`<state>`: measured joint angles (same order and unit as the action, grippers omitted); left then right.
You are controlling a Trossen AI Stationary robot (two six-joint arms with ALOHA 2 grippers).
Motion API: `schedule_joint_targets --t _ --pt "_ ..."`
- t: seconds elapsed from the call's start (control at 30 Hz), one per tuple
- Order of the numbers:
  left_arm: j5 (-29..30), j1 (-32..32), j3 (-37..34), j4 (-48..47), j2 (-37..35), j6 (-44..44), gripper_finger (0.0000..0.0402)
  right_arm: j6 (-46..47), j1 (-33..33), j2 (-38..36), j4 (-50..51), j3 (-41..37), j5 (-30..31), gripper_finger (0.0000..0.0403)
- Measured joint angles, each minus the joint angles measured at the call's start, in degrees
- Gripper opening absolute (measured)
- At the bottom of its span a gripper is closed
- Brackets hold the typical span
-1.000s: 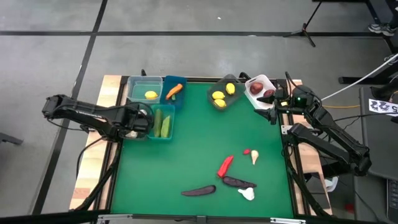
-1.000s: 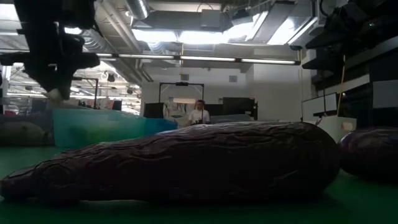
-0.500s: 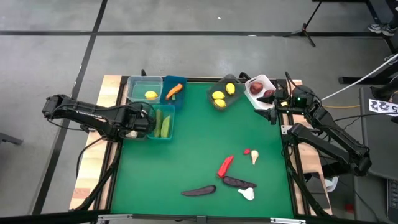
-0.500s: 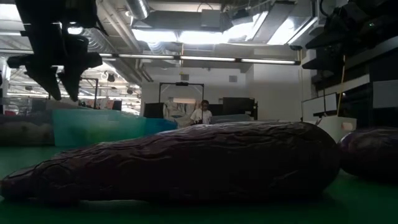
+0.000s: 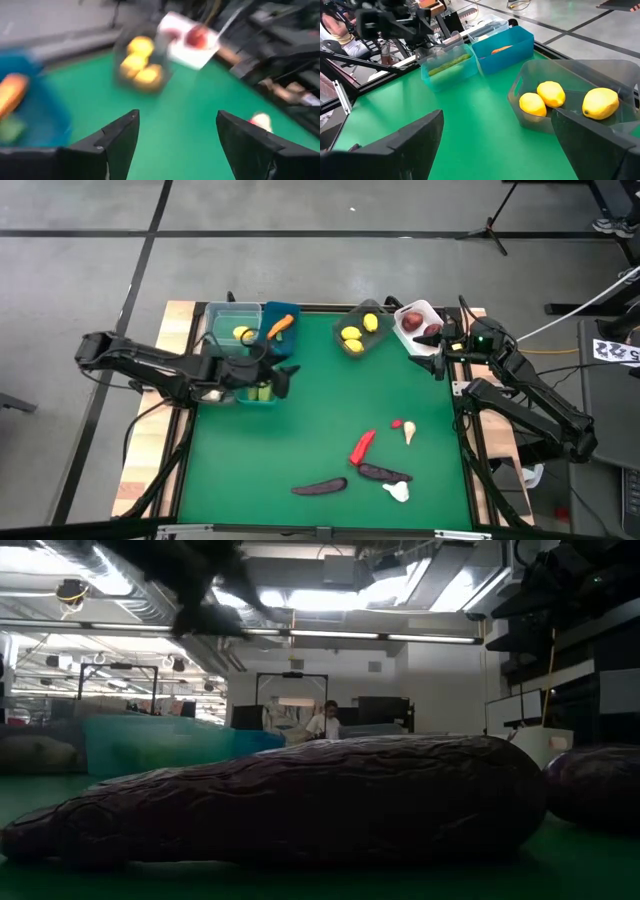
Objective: Sort produce into baskets
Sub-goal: Put the white garlic into the left black bin
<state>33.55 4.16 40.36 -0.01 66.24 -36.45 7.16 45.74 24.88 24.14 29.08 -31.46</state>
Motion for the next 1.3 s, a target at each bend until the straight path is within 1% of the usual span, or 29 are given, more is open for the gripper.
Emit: schedule_joint_targets --t 0.07,0.17,0.23,0.3,0.4,0.53,0.67,0.87,1.0,1.13,1.3 --pt "0.0 0.0 0.0 10.0 3.7 6.0 0.026 0.0 0.0 0.0 0.0 0.0 0.0 0.0369" --pt "0.0 -0.6 0.3 23.6 10.9 11.6 0.0262 0.0 0.0 0.0 0.0 0.0 0.0 0.0369" --pt "-0.1 -0.7 2.2 27.6 16.3 14.9 0.026 0.0 0.0 0.0 0.0 0.0 0.0 0.0369" --pt "-1.3 -0.9 5.8 28.2 22.2 18.1 0.026 0.0 0.0 0.0 0.0 0.0 0.0 0.0369" --pt "-4.6 -0.9 12.9 28.4 30.8 23.0 0.0262 0.0 0.0 0.0 0.0 0.0 0.0 0.0369" --pt "-12.2 -0.8 23.6 27.9 40.6 31.5 0.0264 0.0 0.0 0.0 0.0 0.0 0.0 0.0369" --pt "-18.0 -0.8 33.3 27.1 48.3 36.5 0.0264 0.0 0.0 0.0 0.0 0.0 0.0 0.0369" --pt "-23.3 -0.9 46.8 21.8 57.8 41.6 0.0265 0.0 0.0 0.0 0.0 0.0 0.0 0.0369" --pt "-26.9 -0.9 54.0 21.5 63.2 44.8 0.0265 0.0 0.0 0.0 0.0 0.0 0.0 0.0369" --pt "-29.0 -0.9 59.6 21.3 67.4 46.3 0.0265 0.0 0.0 0.0 0.0 0.0 0.0 0.0369" --pt "-31.1 -0.9 64.7 21.1 72.3 46.3 0.0265 0.0 0.0 0.0 0.0 0.0 0.0 0.0369"
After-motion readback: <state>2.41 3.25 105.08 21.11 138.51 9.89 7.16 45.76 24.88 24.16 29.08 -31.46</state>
